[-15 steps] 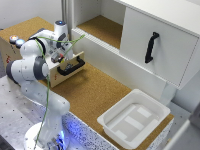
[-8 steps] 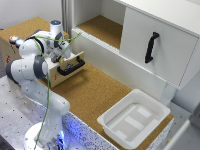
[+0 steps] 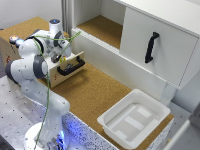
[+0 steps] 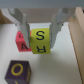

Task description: Place the yellow block on top of the drawer

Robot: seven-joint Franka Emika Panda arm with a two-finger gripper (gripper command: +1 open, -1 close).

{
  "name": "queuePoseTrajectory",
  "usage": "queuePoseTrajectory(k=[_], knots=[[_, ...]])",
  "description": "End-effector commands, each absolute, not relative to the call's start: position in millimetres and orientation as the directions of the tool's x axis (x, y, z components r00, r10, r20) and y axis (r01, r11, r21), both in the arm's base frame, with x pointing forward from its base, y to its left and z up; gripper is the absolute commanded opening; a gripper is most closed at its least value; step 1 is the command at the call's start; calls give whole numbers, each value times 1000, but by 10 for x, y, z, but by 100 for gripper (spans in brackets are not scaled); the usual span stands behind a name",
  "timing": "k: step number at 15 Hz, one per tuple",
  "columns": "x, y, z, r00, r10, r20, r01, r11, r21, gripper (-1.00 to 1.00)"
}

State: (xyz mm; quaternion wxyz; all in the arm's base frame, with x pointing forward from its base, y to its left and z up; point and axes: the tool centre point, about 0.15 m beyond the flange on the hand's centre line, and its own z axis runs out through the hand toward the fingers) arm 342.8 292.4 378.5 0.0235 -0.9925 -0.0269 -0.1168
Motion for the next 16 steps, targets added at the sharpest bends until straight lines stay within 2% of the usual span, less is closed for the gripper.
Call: queuePoseTrajectory(k=[1, 4, 7, 13, 16], knots=[[3422, 3230, 4487, 934, 157, 320, 141, -987, 72, -100], [3436, 3456, 4930, 882, 252, 397, 249, -967, 61, -100], [3467, 3727, 5139, 836, 374, 402, 405, -914, 10, -100], [3480, 4312, 5079, 663, 696, 277, 732, -680, -44, -100], [3433, 4634, 4976, 472, 867, 163, 875, -483, 39, -100]])
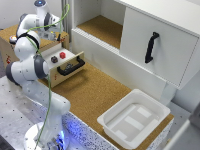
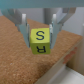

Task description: Place the yellow block on top of the drawer

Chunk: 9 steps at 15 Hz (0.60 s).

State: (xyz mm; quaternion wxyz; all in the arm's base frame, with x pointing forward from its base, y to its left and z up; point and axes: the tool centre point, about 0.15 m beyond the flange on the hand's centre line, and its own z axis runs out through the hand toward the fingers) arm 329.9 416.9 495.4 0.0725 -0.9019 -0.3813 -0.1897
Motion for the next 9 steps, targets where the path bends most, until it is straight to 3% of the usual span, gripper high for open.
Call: queuePoseTrajectory(k=[1, 5, 7, 9], knots=[[3426, 4697, 4908, 416, 903, 105, 902, -424, 77, -100], [3470, 4659, 4621, 295, 953, -74, 955, -290, 67, -100], [3489, 4651, 4500, 272, 958, -89, 962, -272, 19, -100], [3534, 4660, 4400, 268, 962, -49, 963, -268, -2, -100]])
